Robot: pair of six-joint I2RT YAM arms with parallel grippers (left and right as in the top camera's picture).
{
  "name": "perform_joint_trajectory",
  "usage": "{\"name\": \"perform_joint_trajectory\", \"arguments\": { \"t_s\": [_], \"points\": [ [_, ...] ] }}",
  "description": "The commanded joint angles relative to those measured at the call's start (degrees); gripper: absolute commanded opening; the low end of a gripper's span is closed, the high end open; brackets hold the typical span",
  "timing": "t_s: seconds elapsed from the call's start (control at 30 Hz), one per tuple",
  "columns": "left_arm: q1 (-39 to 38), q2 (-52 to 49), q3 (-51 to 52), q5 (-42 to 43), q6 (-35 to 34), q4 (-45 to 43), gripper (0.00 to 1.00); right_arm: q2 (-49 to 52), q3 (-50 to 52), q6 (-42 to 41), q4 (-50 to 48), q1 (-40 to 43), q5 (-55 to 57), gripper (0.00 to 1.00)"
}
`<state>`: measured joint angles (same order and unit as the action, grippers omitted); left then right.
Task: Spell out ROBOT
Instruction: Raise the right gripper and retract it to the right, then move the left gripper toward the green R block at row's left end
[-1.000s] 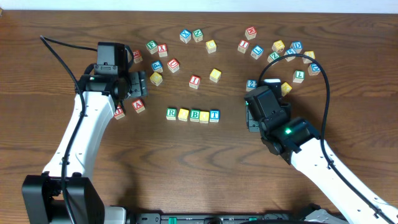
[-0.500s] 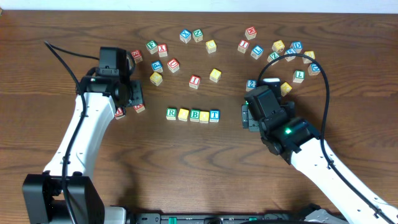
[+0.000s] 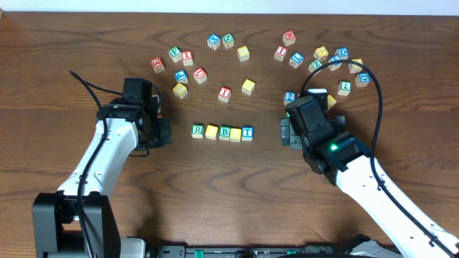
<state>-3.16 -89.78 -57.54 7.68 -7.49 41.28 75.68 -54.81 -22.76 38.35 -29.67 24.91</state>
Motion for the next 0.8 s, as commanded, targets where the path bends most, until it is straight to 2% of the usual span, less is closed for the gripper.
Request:
{"name": "perform_joint_trajectory", "arguments": {
  "t_s": [0.0,0.43,0.77],
  "points": [
    [0.17,0.07,0.26,0.9,0.39,-1.16,0.07,0.74,-0.9,0.35,0.0,0.61,0.63,0.99],
    [-3.89,-0.55,0.26,0.87,1.92,-5.03,0.08,1.33,-0.9,0.35,-0.81,0.61,0.61,0.99],
    [-6.95,-5.09,0.26,0.68,1.9,-9.55,0.08,1.33,-0.9,0.35,-1.07,0.59,0.59,0.99]
  ]
}}
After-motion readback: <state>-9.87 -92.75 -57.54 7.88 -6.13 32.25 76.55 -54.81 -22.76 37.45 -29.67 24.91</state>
